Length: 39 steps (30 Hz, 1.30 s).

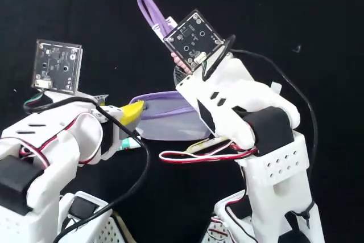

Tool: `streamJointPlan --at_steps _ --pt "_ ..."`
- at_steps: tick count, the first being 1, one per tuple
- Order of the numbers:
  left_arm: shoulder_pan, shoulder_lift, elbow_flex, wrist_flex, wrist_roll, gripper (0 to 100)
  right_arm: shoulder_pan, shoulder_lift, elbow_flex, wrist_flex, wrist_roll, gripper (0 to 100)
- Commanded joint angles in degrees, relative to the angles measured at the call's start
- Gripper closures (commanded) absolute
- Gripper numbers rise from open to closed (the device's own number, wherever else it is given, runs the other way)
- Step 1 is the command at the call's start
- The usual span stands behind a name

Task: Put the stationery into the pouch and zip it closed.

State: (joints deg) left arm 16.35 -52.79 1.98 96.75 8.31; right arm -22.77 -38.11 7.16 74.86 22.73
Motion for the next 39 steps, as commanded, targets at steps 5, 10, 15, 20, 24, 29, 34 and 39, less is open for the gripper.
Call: streamJointPlan --at_steps 5,10,15,20,24,29,34,39 --pt "-0.5 -0.1 9.5 -5.6 0.2 76 0.9 -1.8 -0.2 -0.9 -0.7 98.7" --pt "-2.9 -0.4 12.4 -7.5 0.4 77 1.0 -1.8 -0.2 -0.9 -0.7 98.4" --pt "-2.9 -0.4 9.1 -5.9 0.5 81 1.0 -1.8 -0.3 -1.1 -0.7 98.3" --pt "-2.9 0.1 7.4 -5.5 0.3 90 1.0 -1.8 -0.2 -1.0 -0.7 98.3" --pt "-2.9 0.1 7.7 -5.5 0.4 94 0.9 -1.8 -0.2 -1.0 -0.7 98.2" --pt "-2.9 0.1 7.7 -5.8 0.3 97 0.9 -1.9 -0.3 -0.5 -0.7 85.7" --pt "-3.0 0.1 7.8 -5.5 0.3 97 0.9 -1.9 -3.8 5.1 -0.1 73.2" --pt "-3.0 -0.1 7.8 -5.5 0.5 97 1.0 -1.9 -10.3 12.7 0.3 72.6"
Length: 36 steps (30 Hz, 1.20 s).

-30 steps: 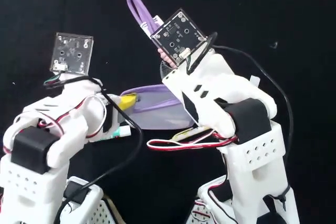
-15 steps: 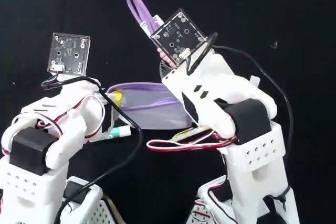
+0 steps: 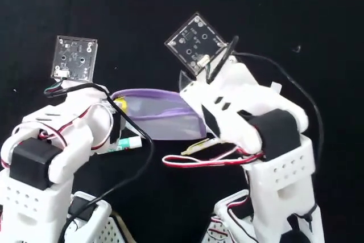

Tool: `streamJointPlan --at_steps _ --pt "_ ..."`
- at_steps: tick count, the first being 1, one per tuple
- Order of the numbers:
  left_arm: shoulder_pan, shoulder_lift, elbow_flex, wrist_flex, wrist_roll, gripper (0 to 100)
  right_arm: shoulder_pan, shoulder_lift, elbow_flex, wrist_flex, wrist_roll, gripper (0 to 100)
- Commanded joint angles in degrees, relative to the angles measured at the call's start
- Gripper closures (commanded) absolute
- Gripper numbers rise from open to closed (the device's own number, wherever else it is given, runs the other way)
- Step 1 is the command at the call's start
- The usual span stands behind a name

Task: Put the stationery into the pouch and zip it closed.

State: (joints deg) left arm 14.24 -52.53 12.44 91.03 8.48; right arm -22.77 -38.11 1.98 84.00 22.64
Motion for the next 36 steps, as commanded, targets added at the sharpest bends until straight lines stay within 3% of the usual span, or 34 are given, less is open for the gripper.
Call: streamJointPlan --at_steps 1,10,16,20,28,36 --pt "-1.0 -0.4 -2.7 0.3 0.4 97 1.0 -1.9 -6.0 5.3 1.3 72.6" --pt "-1.1 -0.6 -0.5 -0.2 0.2 97 1.1 -2.9 -4.6 15.6 9.2 72.9" --pt "-1.2 -0.7 -0.9 -0.2 0.1 97 1.5 -15.0 13.3 5.7 15.8 72.9" --pt "-1.2 -0.3 -0.6 -0.2 0.1 97 6.6 -28.2 22.3 -0.8 18.0 72.7" --pt "-1.2 -0.2 -0.6 -1.7 0.4 97 8.4 -37.8 30.0 1.1 17.6 72.3" --pt "-1.2 -0.5 -0.5 -1.2 0.1 97 -5.1 -37.8 30.0 1.5 15.4 68.7"
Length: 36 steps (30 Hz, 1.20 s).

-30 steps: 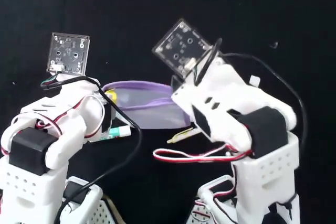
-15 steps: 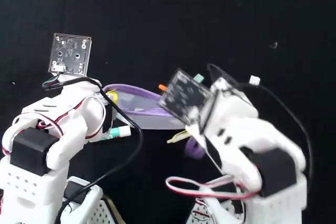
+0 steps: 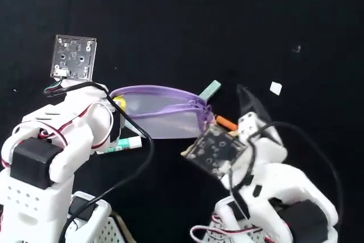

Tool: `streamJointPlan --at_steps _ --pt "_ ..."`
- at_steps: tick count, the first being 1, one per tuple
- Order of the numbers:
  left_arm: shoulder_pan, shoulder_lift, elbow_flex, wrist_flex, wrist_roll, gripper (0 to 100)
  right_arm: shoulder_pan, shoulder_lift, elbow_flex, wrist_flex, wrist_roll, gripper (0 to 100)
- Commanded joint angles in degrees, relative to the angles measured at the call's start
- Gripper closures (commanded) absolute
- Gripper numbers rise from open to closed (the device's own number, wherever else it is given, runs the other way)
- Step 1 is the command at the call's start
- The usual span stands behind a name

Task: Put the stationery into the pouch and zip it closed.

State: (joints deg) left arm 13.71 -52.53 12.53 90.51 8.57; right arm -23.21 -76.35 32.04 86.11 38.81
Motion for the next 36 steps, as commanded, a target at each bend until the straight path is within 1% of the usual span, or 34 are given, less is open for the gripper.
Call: streamJointPlan --at_steps 1,6,11,14,17,21,23,27,31,34,36 --pt "-0.7 -0.6 -0.6 -0.7 0.0 97 -5.8 0.5 0.0 -1.6 -1.6 68.7" --pt "-0.7 -0.7 -0.6 -0.7 0.1 97 -7.3 0.6 2.3 -8.9 -2.6 68.8" --pt "-0.7 -0.7 -0.6 -0.7 0.1 97 -7.3 0.6 9.5 -16.8 -2.1 68.8" --pt "-0.7 -0.7 -0.6 -0.7 0.1 97 -7.5 0.6 12.6 -19.7 -2.1 68.8" --pt "-0.7 -0.7 -0.6 -0.9 0.0 97 -7.6 0.6 13.4 -19.3 -2.6 72.4" --pt "-0.7 -0.6 -0.6 -1.1 0.0 97 -7.6 0.5 13.1 -14.9 -2.6 85.0" --pt "-0.7 -0.5 -0.6 -1.2 0.1 97 -7.6 0.5 13.1 -14.1 -2.6 89.0" --pt "-0.7 -0.2 -0.6 -1.2 0.3 97 -7.6 0.0 13.1 -12.9 -2.6 92.1" --pt "-0.7 -0.2 -0.6 -2.4 0.3 97 -10.2 0.0 13.0 -12.0 -2.6 98.8" --pt "-0.7 -0.4 -0.7 -2.5 0.1 97 -10.8 0.6 11.7 -11.9 -2.7 98.5" --pt "-0.7 -0.7 -1.1 -2.5 0.0 94 -10.8 0.7 10.3 -12.0 -4.4 98.5"
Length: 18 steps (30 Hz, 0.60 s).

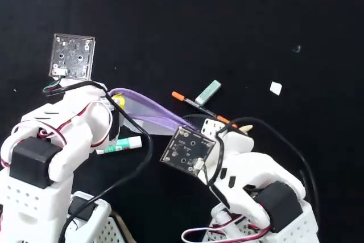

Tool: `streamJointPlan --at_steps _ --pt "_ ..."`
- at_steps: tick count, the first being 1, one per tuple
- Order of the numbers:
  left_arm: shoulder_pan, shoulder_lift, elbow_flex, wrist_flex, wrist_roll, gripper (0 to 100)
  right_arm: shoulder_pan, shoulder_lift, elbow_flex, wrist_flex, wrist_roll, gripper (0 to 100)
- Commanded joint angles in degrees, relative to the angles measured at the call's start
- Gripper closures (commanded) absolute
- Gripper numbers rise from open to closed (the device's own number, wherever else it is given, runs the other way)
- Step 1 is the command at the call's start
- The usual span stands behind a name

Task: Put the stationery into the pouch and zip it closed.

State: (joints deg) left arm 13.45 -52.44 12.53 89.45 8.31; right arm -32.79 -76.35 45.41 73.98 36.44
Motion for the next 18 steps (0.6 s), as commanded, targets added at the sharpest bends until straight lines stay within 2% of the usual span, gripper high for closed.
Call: streamJointPlan --at_steps 1,4,7,11,15,18 --pt "-0.5 -0.8 -1.3 -1.4 0.6 90 -1.1 0.7 -3.6 0.1 -3.0 98.6" --pt "-0.5 -0.8 -3.5 -0.8 0.7 80 -1.1 0.7 -5.1 0.0 -4.6 98.6" --pt "-0.5 -0.9 -7.0 -0.4 2.5 73 2.2 3.5 -7.5 -1.1 -7.2 98.6" --pt "-0.5 -0.9 -16.2 3.2 4.5 71 9.1 11.1 -12.5 -2.8 -10.5 98.6" --pt "-0.7 -0.9 -26.2 7.7 4.7 71 12.8 18.9 -19.4 -1.1 -12.1 98.6" --pt "-5.2 -0.8 -30.2 10.0 4.7 71 13.9 21.9 -24.8 1.2 -12.1 98.6"
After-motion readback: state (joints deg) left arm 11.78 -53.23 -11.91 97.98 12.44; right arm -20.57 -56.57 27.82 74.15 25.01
